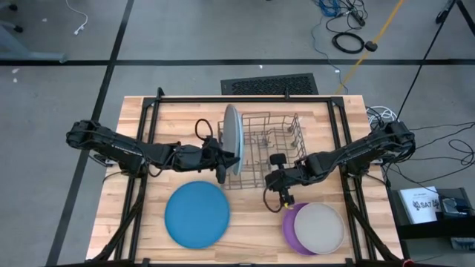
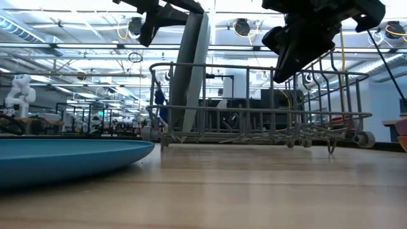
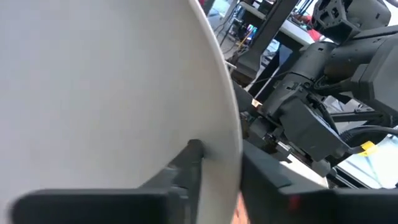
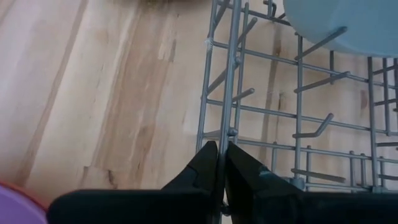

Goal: Sort dishes
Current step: Put the gray plate into the dish rack

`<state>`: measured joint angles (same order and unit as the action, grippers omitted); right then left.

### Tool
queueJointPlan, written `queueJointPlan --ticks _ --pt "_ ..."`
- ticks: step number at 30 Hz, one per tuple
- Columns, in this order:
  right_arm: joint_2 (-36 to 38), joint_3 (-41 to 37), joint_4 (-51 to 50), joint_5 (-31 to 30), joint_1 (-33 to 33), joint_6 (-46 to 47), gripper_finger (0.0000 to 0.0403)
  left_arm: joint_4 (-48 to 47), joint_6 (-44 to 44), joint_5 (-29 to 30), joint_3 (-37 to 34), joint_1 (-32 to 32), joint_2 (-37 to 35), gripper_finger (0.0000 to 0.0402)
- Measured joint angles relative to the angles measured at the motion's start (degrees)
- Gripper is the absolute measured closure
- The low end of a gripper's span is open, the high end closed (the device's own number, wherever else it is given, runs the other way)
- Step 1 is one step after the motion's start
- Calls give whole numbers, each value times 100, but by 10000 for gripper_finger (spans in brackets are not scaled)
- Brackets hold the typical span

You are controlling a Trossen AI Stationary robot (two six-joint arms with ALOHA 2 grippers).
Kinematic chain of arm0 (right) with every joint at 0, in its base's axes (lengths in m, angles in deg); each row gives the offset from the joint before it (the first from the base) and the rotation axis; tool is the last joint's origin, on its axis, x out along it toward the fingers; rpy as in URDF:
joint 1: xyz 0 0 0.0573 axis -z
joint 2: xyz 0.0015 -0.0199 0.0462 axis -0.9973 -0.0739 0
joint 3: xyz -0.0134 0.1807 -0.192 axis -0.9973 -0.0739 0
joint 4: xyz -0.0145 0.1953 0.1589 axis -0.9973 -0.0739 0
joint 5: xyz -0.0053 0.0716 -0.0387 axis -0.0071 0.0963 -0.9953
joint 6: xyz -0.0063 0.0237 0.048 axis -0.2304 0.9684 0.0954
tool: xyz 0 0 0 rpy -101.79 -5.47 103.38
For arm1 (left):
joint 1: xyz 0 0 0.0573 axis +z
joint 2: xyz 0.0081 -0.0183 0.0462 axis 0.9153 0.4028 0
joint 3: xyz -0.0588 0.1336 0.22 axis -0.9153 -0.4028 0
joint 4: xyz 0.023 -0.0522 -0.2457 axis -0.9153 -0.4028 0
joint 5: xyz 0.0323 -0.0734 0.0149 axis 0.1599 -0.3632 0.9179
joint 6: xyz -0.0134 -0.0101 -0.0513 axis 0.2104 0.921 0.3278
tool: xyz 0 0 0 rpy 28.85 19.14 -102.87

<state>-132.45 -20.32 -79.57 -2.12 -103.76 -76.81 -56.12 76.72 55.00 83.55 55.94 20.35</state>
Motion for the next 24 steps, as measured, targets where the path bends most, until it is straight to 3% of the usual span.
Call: queueJointPlan --ticks 3,5,16,24 --pt "0 0 -10 -16 2 32 390 7 -2 67 0 3 -2 376" --pt "0 0 -15 -16 2 72 389 4 -10 88 0 4 -21 390" --pt "15 15 95 65 -11 -53 347 29 -90 351 -11 -144 -620 388" --pt "15 17 134 43 -7 -20 344 44 -188 899 -11 -337 -856 397"
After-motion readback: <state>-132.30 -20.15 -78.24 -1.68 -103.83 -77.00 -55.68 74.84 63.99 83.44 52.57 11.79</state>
